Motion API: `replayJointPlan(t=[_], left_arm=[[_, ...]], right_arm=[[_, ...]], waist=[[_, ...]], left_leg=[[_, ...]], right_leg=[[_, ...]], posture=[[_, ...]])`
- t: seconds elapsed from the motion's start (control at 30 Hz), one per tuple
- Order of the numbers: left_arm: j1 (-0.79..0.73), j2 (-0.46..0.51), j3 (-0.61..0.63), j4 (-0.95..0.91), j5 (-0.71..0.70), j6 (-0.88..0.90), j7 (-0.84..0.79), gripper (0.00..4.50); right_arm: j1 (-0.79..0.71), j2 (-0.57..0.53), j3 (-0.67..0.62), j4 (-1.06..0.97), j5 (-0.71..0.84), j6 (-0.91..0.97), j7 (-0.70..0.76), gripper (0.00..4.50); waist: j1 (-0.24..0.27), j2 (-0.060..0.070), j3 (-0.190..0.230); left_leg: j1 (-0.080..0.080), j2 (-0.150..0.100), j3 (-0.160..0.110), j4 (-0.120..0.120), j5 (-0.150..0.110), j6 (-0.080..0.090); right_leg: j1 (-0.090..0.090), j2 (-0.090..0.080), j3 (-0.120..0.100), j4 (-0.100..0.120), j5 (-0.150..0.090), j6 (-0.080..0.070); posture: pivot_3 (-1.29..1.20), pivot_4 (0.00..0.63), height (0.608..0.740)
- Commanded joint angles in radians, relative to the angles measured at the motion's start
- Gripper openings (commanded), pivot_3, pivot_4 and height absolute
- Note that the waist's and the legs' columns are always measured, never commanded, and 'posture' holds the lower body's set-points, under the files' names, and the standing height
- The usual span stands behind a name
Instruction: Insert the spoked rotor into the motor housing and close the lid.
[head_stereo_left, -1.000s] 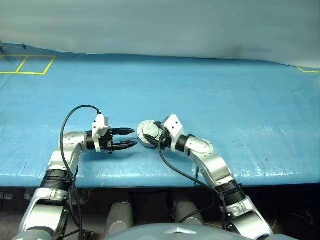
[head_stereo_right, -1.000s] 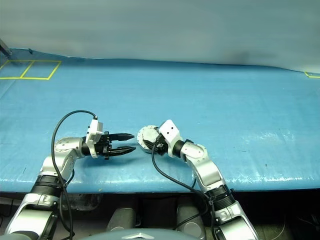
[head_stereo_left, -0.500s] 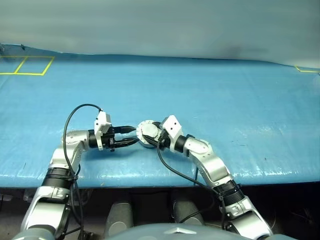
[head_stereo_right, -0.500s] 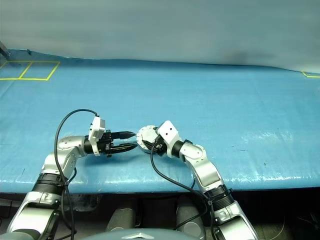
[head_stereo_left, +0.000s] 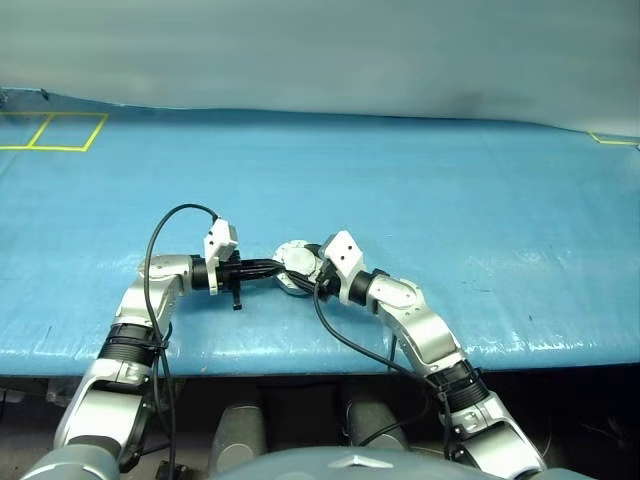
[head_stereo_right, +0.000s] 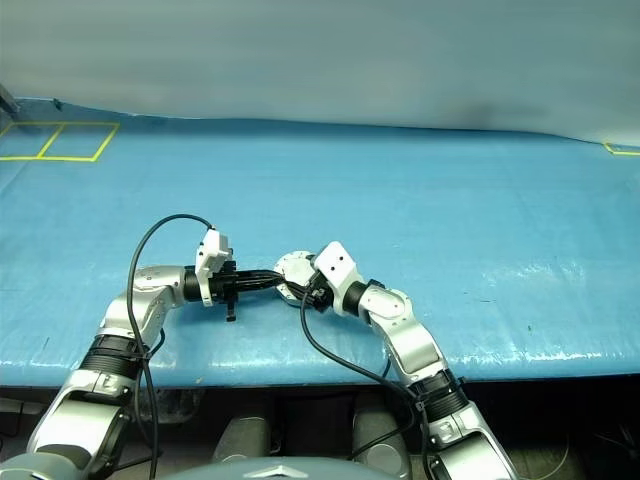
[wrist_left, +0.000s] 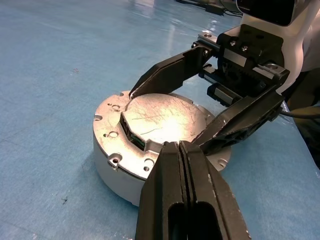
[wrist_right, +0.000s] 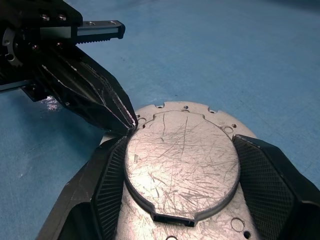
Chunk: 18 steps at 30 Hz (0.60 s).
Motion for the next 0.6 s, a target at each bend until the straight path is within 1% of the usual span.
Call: replayJointPlan(t=[0.03, 0.2, 0.3, 0.43, 0.47, 0.5, 0.53, 0.6], left_arm=[[-0.016, -0.010, -0.011, 0.030, 0.046, -0.029, 0.052, 0.03], [-0.017, 0.001, -0.043, 0.054, 0.085, -0.071, 0.036, 0.03], [-0.017, -0.001, -0.040, 0.054, 0.078, -0.068, 0.033, 0.03], [-0.017, 0.000, -0.040, 0.053, 0.075, -0.071, 0.028, 0.03], [-0.017, -0.001, -0.039, 0.052, 0.074, -0.073, 0.029, 0.00], [-0.017, -0.001, -0.038, 0.052, 0.073, -0.074, 0.029, 0.00], [-0.016, -0.002, -0.037, 0.051, 0.071, -0.074, 0.027, 0.00], [-0.013, -0.001, -0.036, 0.050, 0.071, -0.073, 0.027, 0.00]], right_arm=[[0.015, -0.012, 0.002, 0.022, -0.022, 0.021, -0.010, 3.02], [0.015, -0.012, -0.007, 0.010, -0.014, 0.026, -0.016, 3.02], [0.016, -0.013, -0.018, -0.006, 0.009, 0.045, -0.003, 3.02], [0.016, -0.023, -0.022, -0.042, 0.050, 0.082, 0.044, 3.02], [0.018, -0.026, -0.023, -0.057, 0.060, 0.085, 0.056, 3.76], [0.019, -0.027, -0.025, -0.068, 0.067, 0.088, 0.064, 4.01], [0.020, -0.028, -0.028, -0.079, 0.072, 0.089, 0.066, 4.36], [0.021, -0.025, -0.042, -0.105, 0.060, 0.077, 0.034, 4.44]], waist=[[0.001, 0.000, 0.000], [0.001, -0.002, -0.004], [0.003, -0.002, -0.005], [0.009, -0.002, -0.006], [0.011, -0.002, -0.006], [0.012, -0.002, -0.006], [0.014, -0.002, -0.006], [0.017, -0.002, -0.005]], left_leg=[[0.000, 0.000, 0.000, 0.000, 0.000, 0.000], [0.001, 0.000, 0.000, 0.000, 0.000, 0.000], [0.001, 0.000, 0.000, 0.000, 0.000, 0.000], [0.001, 0.000, 0.000, 0.000, 0.000, 0.000], [0.000, 0.000, 0.000, -0.001, 0.000, 0.000], [0.000, 0.000, 0.000, -0.001, 0.000, 0.000], [0.000, 0.000, 0.000, -0.002, 0.000, 0.000], [-0.001, 0.000, 0.000, -0.003, 0.000, 0.000]], right_leg=[[0.000, 0.000, 0.000, 0.000, 0.000, 0.000], [0.001, 0.000, 0.000, 0.000, 0.000, 0.000], [0.001, -0.001, 0.000, 0.000, 0.000, 0.000], [0.001, -0.001, 0.000, -0.001, 0.000, 0.000], [0.000, -0.001, 0.000, -0.002, 0.000, 0.000], [0.000, -0.001, 0.000, -0.002, 0.000, 0.000], [0.001, -0.001, 0.000, -0.004, 0.000, 0.000], [0.001, -0.001, -0.001, -0.006, 0.000, 0.000]], posture=[[0.00, 0.150, 0.740], [0.00, 0.150, 0.740], [0.00, 0.150, 0.740], [0.00, 0.150, 0.740], [0.00, 0.150, 0.740], [0.00, 0.150, 0.740], [0.00, 0.150, 0.740], [0.00, 0.150, 0.740]])
